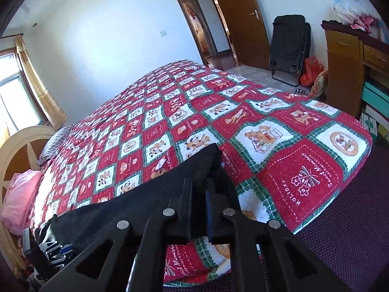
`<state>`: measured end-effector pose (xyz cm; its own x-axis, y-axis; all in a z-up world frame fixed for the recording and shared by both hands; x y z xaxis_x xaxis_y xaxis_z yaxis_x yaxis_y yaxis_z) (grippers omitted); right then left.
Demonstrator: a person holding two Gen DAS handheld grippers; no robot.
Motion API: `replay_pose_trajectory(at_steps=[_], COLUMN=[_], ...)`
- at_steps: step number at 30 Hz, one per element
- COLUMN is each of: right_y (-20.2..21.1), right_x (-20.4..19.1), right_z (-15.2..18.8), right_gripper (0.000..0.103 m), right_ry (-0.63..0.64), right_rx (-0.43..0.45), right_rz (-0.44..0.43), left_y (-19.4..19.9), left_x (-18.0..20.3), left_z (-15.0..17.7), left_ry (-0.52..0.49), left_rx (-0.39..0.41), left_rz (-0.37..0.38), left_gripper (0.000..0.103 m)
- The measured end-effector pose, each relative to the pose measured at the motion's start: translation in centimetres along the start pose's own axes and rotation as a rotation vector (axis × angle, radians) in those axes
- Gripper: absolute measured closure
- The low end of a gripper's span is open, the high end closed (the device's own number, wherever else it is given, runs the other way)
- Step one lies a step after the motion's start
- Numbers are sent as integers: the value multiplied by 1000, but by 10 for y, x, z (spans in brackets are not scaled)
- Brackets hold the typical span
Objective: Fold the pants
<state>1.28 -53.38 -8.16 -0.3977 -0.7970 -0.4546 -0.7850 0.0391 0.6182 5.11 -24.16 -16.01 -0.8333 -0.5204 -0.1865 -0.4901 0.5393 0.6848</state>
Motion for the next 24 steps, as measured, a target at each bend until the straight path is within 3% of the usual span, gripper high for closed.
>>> replay_pose_trajectory(at_steps=[9, 17, 18, 19, 22, 24], right_y=[12, -12, -10, -8, 5, 17], right_x=[1, 17, 18, 20, 18, 3], right_z=[-7, 7, 6, 4, -3, -4], right_gripper=[95, 94, 91, 81, 64, 60], right_ry=[5, 62, 61, 46, 59, 103], right_rx=[7, -149, -133, -120, -32, 40], right_rz=[3, 106, 126, 134, 219, 226], left_y=[18, 0, 1, 2, 10, 21], left_x=[-6, 8, 9, 11, 17, 20], left_z=[-2, 13, 13, 13, 11, 7], left_ry=[43, 1, -5, -11, -34, -37], left_rx=[71, 3, 3, 10, 39, 96], left_rz=[50, 93, 87, 94, 101, 99], left_gripper=[97, 96, 95, 94, 74, 50])
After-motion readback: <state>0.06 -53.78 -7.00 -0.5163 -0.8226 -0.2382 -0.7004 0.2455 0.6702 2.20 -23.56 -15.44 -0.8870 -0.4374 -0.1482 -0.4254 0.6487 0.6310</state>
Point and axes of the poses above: each gripper's, at about its wrist camera, not at the fingertips, and y roughly against the way its jaws point, x to its right, z to its underside, the point moved 4 cm from there along -y, roughly the way its jaws point, and after that the axes turned 11 degrees about -y, right-handed, at the moved point
